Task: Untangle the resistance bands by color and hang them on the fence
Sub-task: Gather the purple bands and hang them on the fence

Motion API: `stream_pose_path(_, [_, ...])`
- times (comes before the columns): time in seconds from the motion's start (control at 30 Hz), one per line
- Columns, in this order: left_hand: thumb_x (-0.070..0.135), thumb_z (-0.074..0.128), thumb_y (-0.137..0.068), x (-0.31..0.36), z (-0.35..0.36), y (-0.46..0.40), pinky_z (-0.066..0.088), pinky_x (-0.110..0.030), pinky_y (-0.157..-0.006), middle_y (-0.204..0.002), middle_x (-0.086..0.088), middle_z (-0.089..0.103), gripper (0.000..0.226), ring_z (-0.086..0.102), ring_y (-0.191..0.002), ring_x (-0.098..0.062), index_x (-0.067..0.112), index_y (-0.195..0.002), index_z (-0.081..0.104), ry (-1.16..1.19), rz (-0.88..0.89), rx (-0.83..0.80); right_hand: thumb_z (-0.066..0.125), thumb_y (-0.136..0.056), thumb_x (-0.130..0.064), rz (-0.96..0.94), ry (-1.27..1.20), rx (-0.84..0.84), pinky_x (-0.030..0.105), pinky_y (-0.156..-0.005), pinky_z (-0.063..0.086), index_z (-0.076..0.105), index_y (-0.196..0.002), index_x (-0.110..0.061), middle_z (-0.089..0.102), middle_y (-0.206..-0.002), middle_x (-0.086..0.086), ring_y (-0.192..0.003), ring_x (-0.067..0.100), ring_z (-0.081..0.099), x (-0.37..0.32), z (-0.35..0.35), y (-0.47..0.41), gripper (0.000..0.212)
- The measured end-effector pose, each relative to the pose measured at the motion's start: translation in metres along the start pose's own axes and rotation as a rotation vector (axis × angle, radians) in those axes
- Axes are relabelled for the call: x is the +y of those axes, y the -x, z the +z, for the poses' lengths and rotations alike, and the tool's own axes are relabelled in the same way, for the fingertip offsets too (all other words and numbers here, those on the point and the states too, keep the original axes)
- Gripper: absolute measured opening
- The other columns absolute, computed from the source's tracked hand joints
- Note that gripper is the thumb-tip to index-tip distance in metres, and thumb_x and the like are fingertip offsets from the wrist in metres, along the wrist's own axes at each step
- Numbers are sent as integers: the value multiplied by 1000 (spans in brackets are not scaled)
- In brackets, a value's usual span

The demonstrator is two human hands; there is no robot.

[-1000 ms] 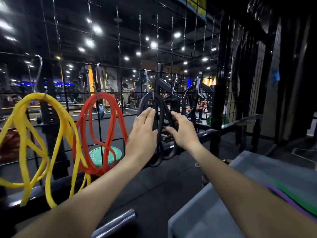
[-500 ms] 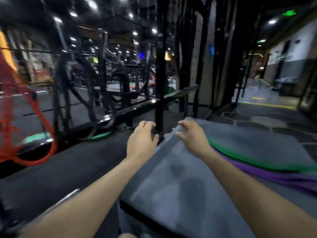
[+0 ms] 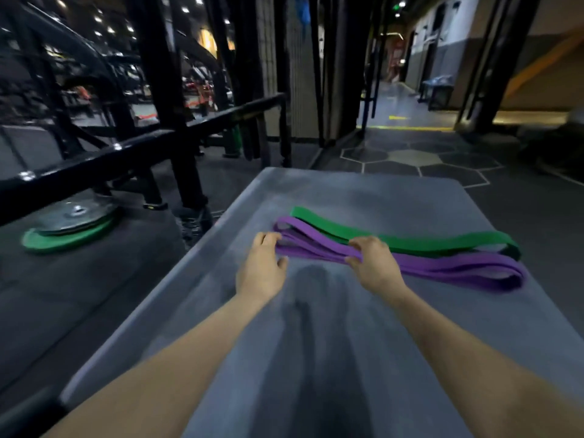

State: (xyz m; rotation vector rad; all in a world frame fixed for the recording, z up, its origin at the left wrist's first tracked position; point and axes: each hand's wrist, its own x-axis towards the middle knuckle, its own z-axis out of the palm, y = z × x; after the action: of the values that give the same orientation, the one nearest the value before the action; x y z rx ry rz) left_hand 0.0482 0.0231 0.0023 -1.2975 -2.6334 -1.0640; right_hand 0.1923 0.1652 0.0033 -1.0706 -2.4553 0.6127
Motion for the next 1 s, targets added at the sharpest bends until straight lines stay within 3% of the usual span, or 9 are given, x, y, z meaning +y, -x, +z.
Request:
stream_pose_path(0.13, [7,60,-84,-1,33,-36,36,-34,-102,-135,-7,41,53,42,-122,-27,12,-134,44,-68,126,46,59,-88,-18,28,66,-2,39,-98,41,52,-129,-10,50,-127,14,-120,33,42,26,15,-19,42])
stream_pose_path(0.33, [-1,58,-81,-23,56,-81,28,-36,-112,-154,-3,21,73,19,-141,-26,16,-146,27,-244,187,98,56,-90,-19,-26,116,-4,39,-97,41,47,-133,-13,46,-130,9,-120,30,39,40,31,-44,44])
stream_pose_path(0.43, [-3,61,-77,-43,66,-96,26,-37,-114,-149,-4,35,72,29,-138,-26,19,-141,38,-341,285,39,55,-90,-18,-95,138,-13,39,-100,39,42,-137,-17,45,-133,6,-120,29,39,36,40,-55,48])
stream_pose_path(0.53, [-3,62,-75,-59,74,-99,35,-37,-107,-128,-5,57,50,48,-122,-29,14,-122,61,-327,366,26,55,-90,-19,-164,200,-37,39,-99,40,41,-138,-25,44,-132,2,-116,27,40,33,51,-61,50])
stream_pose_path(0.63, [4,62,-83,-72,80,-95,35,-32,-107,-124,-3,60,35,48,-123,-26,12,-117,65,-327,418,-3,54,-91,-20,-201,242,-55,39,-96,41,44,-136,-28,42,-132,-1,-116,26,38,33,61,-58,47])
stream_pose_path(0.73, [14,55,-91,-78,86,-92,30,-29,-109,-124,-4,60,28,46,-125,-25,11,-117,65,-300,422,1,49,-94,-22,-208,306,-89,39,-95,41,45,-135,-30,41,-134,-1,-118,26,36,36,65,-53,43])
stream_pose_path(0.83, [20,50,-95,-79,85,-92,35,-30,-105,-122,-1,62,27,48,-119,-24,14,-116,66,-263,397,-13,44,-96,-23,-209,320,-109,41,-94,44,46,-134,-31,43,-132,-2,-116,26,37,35,63,-53,39])
stream_pose_path(0.93, [24,52,-94,-77,78,-101,45,-37,-92,-107,2,68,22,56,-104,-23,18,-101,71,-119,273,-10,42,-97,-21,-217,337,-128,42,-90,48,48,-132,-33,44,-128,-3,-113,25,38,34,60,-54,37])
stream_pose_path(1.0, [24,60,-89,-68,71,-111,49,-34,-83,-91,1,70,14,62,-89,-22,17,-90,73,91,98,55,41,-97,-19,-236,355,-143,40,-92,46,47,-133,-34,45,-128,-3,-110,26,39,35,60,-56,39])
